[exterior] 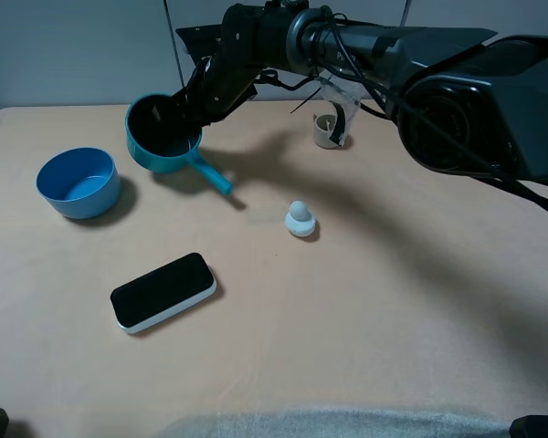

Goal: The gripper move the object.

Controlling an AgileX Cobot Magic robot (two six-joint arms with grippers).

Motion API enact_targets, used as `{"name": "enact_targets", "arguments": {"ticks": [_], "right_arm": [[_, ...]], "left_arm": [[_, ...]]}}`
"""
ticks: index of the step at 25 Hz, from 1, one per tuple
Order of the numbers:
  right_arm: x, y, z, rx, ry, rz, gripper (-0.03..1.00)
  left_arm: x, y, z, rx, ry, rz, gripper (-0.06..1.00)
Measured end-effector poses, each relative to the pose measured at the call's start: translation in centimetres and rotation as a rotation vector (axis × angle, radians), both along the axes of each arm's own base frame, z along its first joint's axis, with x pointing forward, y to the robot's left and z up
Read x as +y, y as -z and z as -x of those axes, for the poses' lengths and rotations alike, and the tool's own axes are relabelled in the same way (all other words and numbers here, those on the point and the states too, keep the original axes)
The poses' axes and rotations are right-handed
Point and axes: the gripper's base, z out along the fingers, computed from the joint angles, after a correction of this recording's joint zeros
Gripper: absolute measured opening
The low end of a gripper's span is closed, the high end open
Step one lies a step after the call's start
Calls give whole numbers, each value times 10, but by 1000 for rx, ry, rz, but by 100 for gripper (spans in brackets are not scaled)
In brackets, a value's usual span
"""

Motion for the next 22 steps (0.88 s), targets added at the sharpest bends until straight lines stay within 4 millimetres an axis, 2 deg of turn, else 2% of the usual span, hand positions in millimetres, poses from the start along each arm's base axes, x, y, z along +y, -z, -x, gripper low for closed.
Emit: {"name": "enact_targets", "arguments": {"ticks": [10,15,19,22], "right_arm": [[1,0,1,-4,-6,4,1],[8,13,8,15,-22,19,6],[9,16,9,20,-25,20,18],[9,16,9,20,-24,20,35]], "left_arm": [[0,0,0,0,0,0,99],[0,0,0,0,0,0,99],[0,0,0,0,0,0,99],[0,0,0,0,0,0,99]]}}
